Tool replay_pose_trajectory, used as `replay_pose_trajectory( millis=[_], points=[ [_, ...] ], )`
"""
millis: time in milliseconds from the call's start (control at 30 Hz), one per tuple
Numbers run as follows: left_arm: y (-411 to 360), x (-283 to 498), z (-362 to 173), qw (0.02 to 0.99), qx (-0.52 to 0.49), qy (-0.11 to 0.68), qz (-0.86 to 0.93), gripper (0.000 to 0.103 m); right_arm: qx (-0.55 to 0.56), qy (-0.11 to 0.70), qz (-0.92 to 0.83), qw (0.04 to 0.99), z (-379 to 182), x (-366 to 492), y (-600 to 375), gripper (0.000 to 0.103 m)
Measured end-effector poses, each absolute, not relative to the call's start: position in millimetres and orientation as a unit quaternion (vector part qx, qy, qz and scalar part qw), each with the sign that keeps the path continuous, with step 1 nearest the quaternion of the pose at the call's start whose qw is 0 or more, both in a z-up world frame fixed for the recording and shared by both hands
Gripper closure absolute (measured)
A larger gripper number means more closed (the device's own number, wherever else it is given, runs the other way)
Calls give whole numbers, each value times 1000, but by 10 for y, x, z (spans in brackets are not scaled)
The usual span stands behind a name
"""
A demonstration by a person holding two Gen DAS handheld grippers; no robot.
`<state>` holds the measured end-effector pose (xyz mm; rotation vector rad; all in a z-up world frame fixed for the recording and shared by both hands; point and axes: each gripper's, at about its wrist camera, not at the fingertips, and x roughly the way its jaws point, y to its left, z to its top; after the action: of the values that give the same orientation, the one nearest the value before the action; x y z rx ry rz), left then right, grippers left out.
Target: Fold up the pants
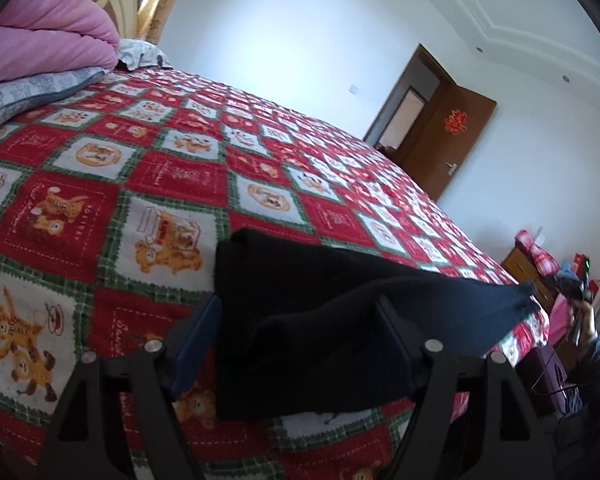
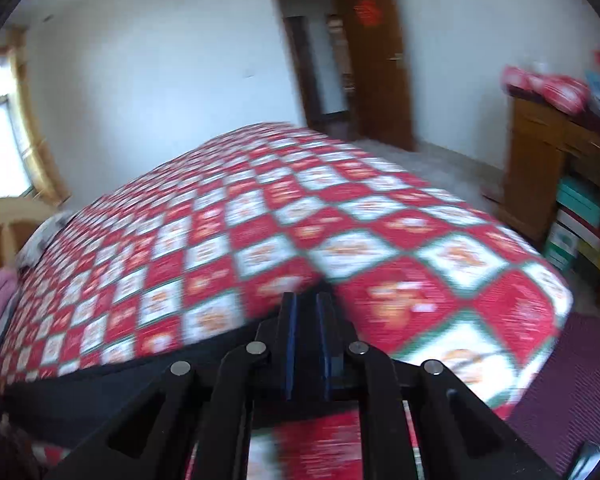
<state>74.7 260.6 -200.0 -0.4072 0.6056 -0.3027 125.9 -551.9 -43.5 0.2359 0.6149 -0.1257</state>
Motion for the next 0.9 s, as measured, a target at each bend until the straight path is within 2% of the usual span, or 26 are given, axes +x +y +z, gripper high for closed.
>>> replay_pose_trajectory(
  millis=[33, 67, 133, 200, 400, 533, 733, 900],
  points=[
    [2602, 726, -1992, 924, -190, 297, -144, 24, 103, 319, -23, 942, -434, 1369, -5235, 60],
    [2597, 709, -1987, 925, -183, 299, -145, 22, 89, 336, 15, 937, -456, 1463, -4960, 48],
    [2592, 667, -1986, 926, -169, 304, -145, 13, 47, 368, 102, 923, -566, 1663, -4271, 48],
    [2605, 620, -2007, 928, -158, 309, -137, 9, 8, 391, 157, 907, -704, 1795, -3675, 48],
    [2713, 566, -2127, 922, -167, 328, -118, 9, -26, 448, 254, 857, -1251, 2203, -2405, 48],
    [2794, 530, -2116, 927, -155, 329, -93, 9, -18, 492, 268, 828, -1463, 2377, -2217, 48],
    [2932, 540, -2148, 914, -219, 325, -105, 9, -40, 539, 334, 772, -1551, 1850, -2250, 48],
    [2940, 500, -2191, 905, -233, 341, -108, 9, -83, 563, 371, 734, -1616, 1324, -2231, 48]
  ],
)
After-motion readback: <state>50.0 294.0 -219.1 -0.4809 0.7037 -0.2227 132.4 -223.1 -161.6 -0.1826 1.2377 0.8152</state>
